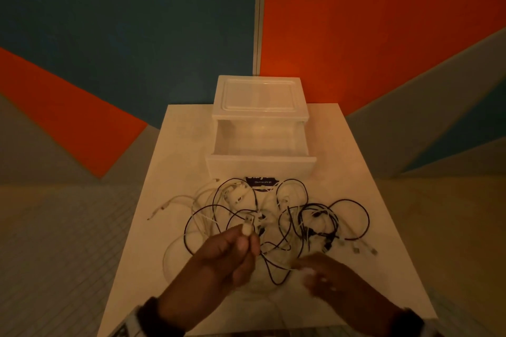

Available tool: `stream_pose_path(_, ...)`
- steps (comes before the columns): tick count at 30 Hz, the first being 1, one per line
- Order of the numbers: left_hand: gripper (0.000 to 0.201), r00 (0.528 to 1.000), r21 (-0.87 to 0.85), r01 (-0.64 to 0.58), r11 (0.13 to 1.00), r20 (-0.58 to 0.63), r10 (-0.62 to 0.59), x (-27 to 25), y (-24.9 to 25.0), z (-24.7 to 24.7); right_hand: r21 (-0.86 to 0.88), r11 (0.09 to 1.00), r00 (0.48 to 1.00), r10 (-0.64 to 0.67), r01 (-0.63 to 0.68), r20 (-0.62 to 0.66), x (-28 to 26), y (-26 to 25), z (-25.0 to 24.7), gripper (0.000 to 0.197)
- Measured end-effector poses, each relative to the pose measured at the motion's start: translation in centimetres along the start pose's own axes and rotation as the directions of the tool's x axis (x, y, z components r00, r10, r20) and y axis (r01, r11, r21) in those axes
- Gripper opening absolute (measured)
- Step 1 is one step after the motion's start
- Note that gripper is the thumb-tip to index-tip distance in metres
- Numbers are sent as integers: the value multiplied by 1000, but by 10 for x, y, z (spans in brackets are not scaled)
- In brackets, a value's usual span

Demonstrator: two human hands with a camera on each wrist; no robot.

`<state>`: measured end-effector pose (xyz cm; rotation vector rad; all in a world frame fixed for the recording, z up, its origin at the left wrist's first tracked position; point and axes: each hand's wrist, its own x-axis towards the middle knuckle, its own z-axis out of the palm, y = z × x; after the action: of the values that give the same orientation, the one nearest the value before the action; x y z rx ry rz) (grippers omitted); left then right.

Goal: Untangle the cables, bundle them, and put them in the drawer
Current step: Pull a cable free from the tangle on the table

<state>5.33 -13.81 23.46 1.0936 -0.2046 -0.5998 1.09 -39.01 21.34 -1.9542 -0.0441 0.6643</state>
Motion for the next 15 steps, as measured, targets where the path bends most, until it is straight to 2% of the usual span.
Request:
stream_pose_path(2, 16, 1000, -17, -22, 1000, -17, 21, 2, -8, 2, -97, 987, 964, -102, 129, 247, 25, -20, 26, 33)
stream_pose_path(3, 12, 999, -30, -21, 999, -44, 20, 3, -10, 3, -95, 973, 936, -175, 213, 304, 34, -19, 37, 32)
stream_pose_path(4, 10, 997, -58, -16, 998, -70, 12, 4, -12, 2, -74, 978, 924, -159, 196, 349, 42, -29, 43, 28)
stream_pose_path(6, 9, 991, -92, -27, 995, -132, 15, 7, -15, 0, 38, 997, 914, -80, 71, 397, 51, -27, 58, 22)
stream_pose_path(7, 10, 983, -79, -45, 996, -179, 30, 9, -16, -3, 79, 997, 909, -43, 11, 415, 52, -22, 63, 26)
stream_pose_path(8, 12, 972, -45, -72, 996, -228, 60, 10, -17, -7, 48, 998, 898, 4, -28, 439, 53, -15, 65, 30)
stream_pose_path(11, 16, 924, 59, -178, 982, -332, 188, 11, -16, -17, -162, 984, 896, 0, 80, 443, 56, 9, 66, 26)
stream_pose_path(15, 15, 892, -6, -271, 963, -378, 249, 8, -9, -21, -364, 926, 877, 94, 96, 471, 57, 47, 73, 24)
